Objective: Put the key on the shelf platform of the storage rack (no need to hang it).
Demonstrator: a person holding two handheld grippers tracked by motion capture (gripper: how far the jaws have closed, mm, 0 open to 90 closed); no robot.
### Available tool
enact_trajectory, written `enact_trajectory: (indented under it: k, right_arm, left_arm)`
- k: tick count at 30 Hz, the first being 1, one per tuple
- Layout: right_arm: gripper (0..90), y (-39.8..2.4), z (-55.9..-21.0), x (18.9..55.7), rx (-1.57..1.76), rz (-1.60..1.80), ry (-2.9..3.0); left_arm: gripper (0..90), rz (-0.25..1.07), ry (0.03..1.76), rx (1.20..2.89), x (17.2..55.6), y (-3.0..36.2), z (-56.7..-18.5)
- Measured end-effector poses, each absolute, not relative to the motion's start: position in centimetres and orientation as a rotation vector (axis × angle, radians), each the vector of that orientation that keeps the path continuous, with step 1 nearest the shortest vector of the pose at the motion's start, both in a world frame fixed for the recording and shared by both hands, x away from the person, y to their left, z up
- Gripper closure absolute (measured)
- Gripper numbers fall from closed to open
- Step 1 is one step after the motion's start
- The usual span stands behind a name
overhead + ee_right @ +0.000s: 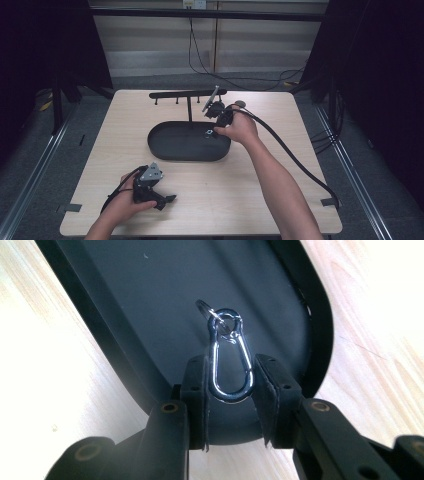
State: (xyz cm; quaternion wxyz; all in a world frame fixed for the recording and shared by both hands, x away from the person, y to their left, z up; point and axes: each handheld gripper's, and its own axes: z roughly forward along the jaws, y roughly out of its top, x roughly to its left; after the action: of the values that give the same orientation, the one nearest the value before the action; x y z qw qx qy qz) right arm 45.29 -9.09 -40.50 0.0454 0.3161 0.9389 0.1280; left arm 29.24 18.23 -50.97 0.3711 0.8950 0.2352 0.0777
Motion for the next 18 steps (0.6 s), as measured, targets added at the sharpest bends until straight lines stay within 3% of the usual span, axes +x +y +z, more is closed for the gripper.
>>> enact_trajectory:
  k: [18]
  right_arm:
    - [68.9,-8.4,-42.1,45.6,0.942,0.362,2.899]
  left_arm:
    - [0.1,0.203,0.604,2.294,29.2,18.2,-51.0]
